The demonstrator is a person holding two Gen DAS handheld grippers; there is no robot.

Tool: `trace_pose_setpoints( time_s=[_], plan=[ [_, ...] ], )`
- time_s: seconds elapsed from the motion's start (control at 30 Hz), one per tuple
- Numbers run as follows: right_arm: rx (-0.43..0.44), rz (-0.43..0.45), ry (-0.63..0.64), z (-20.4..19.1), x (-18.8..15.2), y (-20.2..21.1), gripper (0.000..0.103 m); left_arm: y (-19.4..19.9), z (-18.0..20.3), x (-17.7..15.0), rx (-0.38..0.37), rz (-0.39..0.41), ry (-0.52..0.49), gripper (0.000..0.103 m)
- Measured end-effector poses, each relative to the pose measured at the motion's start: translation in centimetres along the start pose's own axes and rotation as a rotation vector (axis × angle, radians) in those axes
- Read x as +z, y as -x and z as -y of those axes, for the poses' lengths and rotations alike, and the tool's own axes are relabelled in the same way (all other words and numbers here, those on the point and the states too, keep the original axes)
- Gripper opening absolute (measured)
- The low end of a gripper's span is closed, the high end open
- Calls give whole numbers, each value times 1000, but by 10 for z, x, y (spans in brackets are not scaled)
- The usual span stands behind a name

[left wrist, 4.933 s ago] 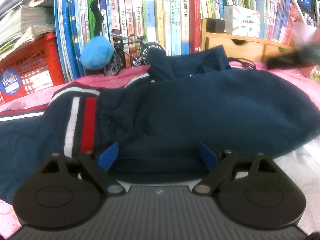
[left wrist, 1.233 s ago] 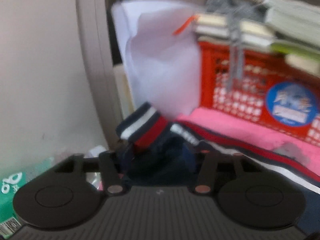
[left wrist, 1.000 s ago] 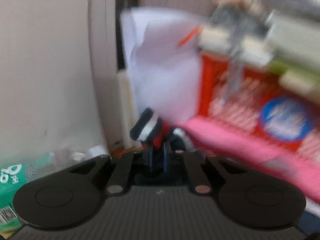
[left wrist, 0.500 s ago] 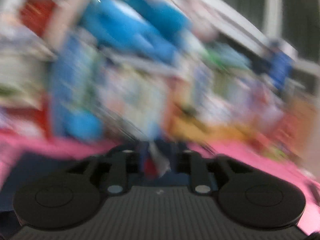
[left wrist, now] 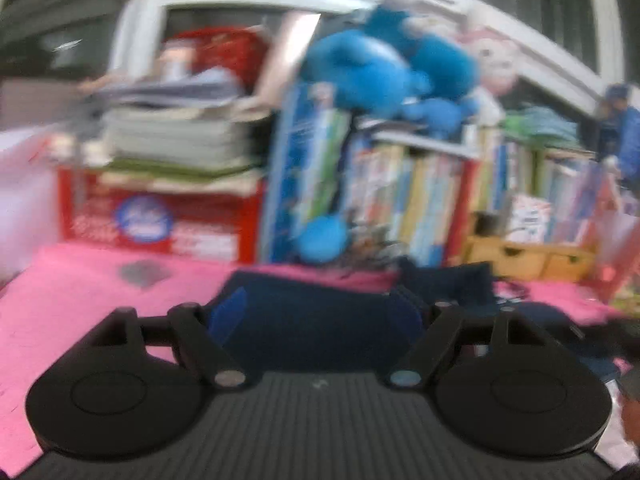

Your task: Fold clothes

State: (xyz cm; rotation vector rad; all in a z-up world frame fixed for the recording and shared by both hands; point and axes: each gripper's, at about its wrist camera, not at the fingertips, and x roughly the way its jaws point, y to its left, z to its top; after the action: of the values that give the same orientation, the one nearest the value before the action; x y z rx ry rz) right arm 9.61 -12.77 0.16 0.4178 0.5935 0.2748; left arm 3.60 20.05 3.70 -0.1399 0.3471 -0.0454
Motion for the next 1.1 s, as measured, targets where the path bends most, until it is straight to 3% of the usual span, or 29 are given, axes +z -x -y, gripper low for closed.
trace_pose_setpoints(
  time_s=[0.13, 0.2, 0.23, 0.27, 0.33, 0.4, 0.57, 0.73, 0.9, 1.1],
  plan=[
    [-101, -37, 29, -10, 12, -77, 102, 8, -22, -10, 92, -1, -33, 79],
    [-147, -75, 49, -15, 8, -100, 84, 9, -32, -13, 130, 2, -55, 79],
    [-156, -79, 58, -18, 6, -102, 63, 11, -35, -14, 139, 1, -62, 79],
    [-166, -83, 67, -21, 4, -103, 48, 11, -37, -15, 139, -1, -65, 79],
    [-160, -87, 98, -23, 8, -95, 41, 10, -42, -16, 135, -5, -72, 79],
    [-158, -79, 143, -23, 14, -80, 39, 7, -42, -19, 121, -10, -87, 79],
    [-276, 62, 311, -13, 42, -24, 38, -2, -16, -32, 57, -9, -181, 85],
    [-374, 108, 364, 21, 62, 6, 38, -14, 19, -44, 28, -18, -313, 85],
    [-421, 61, 365, 47, 52, 4, 40, -28, 34, -48, 22, -67, -342, 85],
    [-479, -60, 371, 72, 27, -12, 49, -46, 36, -43, 85, -100, -310, 85]
  ],
)
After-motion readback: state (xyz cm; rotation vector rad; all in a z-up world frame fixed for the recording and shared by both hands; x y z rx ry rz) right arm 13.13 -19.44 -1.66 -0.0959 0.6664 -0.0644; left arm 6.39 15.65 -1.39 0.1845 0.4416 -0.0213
